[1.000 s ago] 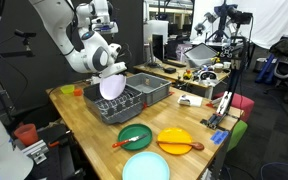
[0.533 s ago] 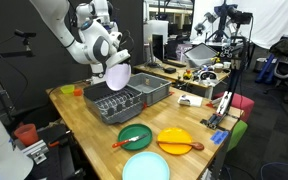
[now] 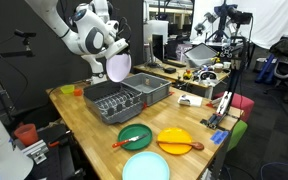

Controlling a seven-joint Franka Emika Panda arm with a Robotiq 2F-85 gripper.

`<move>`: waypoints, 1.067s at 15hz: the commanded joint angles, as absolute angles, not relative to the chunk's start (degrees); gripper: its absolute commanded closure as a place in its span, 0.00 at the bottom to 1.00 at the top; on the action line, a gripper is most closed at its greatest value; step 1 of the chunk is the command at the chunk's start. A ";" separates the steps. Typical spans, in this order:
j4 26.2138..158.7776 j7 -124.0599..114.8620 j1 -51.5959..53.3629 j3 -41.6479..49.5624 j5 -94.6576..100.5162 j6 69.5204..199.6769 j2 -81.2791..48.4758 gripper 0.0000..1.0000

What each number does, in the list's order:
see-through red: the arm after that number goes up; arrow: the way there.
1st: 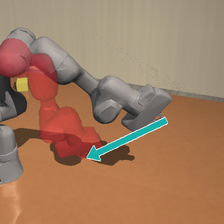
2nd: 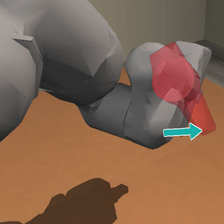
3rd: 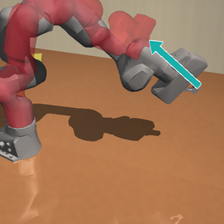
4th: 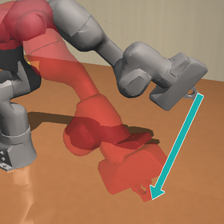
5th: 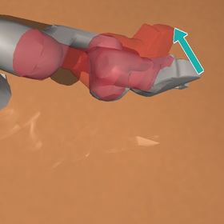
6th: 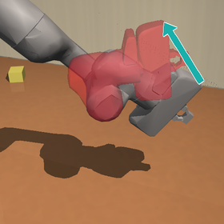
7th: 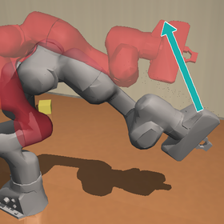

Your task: Place the knife on the green plate then put the pink plate on the dish rack

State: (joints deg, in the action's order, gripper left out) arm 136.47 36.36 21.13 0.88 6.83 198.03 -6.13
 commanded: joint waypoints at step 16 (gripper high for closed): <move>136.54 48.57 24.35 5.70 3.67 197.98 -6.12 0.99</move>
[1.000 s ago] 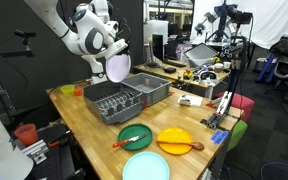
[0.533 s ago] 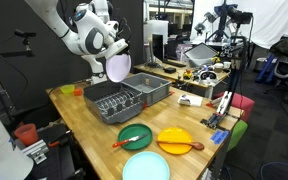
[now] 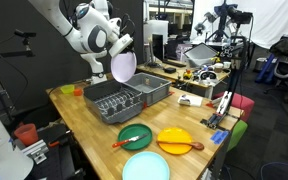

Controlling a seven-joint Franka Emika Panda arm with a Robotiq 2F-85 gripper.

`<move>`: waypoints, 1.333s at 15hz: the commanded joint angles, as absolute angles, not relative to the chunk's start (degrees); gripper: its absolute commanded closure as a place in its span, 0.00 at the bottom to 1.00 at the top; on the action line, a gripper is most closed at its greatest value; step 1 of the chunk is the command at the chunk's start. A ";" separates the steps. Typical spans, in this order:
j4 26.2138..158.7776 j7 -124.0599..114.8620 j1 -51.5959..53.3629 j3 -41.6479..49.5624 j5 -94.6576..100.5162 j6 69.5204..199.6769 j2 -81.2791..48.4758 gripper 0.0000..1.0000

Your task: Place the knife on the green plate then put the pink plate on the dish rack

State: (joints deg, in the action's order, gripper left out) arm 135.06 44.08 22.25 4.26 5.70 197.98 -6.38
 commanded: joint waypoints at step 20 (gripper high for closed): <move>135.36 68.66 42.94 18.41 -8.26 197.91 -12.68 0.99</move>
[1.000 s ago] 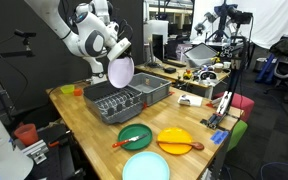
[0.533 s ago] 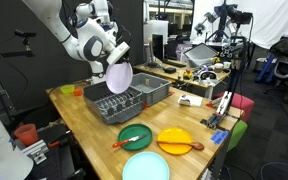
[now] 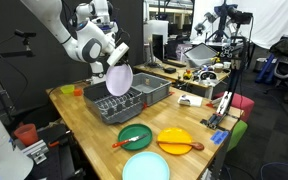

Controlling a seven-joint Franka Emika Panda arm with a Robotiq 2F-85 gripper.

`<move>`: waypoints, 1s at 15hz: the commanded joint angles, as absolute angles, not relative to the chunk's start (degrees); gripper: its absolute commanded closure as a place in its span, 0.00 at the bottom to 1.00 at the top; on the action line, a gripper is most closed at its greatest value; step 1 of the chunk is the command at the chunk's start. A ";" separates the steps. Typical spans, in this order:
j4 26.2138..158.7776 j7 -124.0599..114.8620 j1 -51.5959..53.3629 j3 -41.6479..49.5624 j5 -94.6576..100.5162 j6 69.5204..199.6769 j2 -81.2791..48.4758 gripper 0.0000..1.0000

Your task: Place the knife on the green plate then put the pink plate on the dish rack

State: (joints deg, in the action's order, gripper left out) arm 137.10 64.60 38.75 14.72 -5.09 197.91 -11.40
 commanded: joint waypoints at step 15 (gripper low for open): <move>133.92 67.13 58.49 29.27 -14.49 197.91 -18.63 0.95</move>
